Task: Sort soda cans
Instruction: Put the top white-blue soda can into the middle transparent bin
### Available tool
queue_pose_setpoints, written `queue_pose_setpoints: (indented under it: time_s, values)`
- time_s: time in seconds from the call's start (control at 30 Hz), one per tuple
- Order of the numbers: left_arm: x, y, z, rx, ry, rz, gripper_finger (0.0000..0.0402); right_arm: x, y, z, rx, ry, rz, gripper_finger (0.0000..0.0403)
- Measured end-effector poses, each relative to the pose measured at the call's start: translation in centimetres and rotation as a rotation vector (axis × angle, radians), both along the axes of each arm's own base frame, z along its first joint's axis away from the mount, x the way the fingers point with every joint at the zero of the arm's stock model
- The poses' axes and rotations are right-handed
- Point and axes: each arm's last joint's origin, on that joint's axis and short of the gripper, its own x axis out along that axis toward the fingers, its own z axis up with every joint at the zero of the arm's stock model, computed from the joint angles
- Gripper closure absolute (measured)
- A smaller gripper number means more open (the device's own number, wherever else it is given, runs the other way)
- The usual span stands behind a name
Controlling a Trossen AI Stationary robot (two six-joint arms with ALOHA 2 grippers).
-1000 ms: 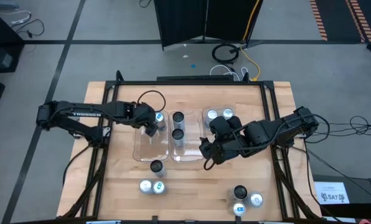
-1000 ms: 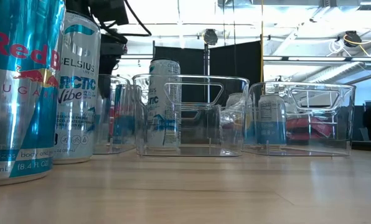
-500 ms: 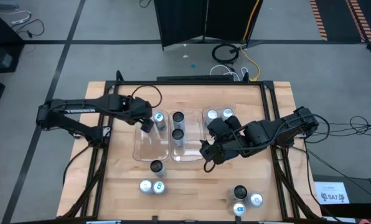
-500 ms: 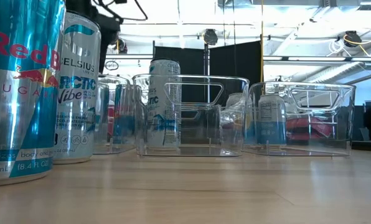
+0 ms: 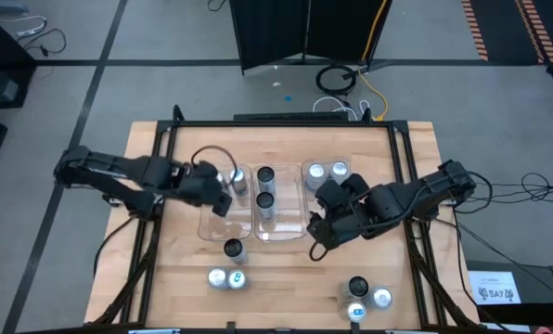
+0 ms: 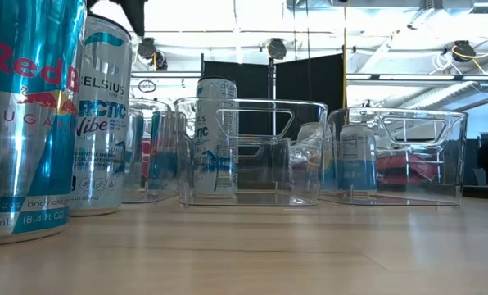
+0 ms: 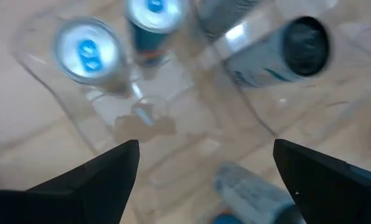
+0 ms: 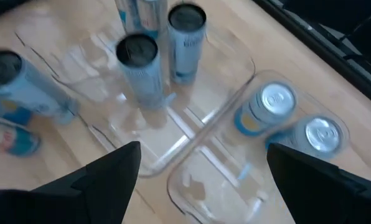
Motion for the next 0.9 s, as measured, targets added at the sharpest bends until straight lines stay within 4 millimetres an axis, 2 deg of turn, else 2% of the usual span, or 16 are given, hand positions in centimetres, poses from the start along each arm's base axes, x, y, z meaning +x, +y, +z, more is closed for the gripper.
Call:
queue_pose_setpoints:
  time_s: [0.2, 0.33, 0.47, 0.67, 0.9]
  values:
    - [-0.3, -4.2, 0.4, -0.008, -0.155, 0.039, 0.0022, -1.4, 0.3, -2.9, 0.003, 0.118, -0.059, 0.0062]
    - [0.1, -6.5, 0.0, -0.059, -0.192, 0.041, 0.0023, -3.6, -0.1, -4.5, 0.052, 0.158, -0.105, 0.0062]
    - [1.6, -8.4, -0.7, -0.088, -0.155, 0.029, 0.0023, -6.3, -1.0, -4.8, 0.088, 0.111, -0.156, 0.0062]
    - [3.7, -9.6, -1.1, -0.08, -0.035, -0.008, 0.0023, -8.9, -2.1, -4.5, 0.153, -0.008, -0.174, 0.0062]
    - [4.9, -9.9, -2.3, -0.129, 0.056, -0.009, 0.0023, -9.2, -2.3, -4.2, 0.173, -0.056, -0.159, 0.0062]
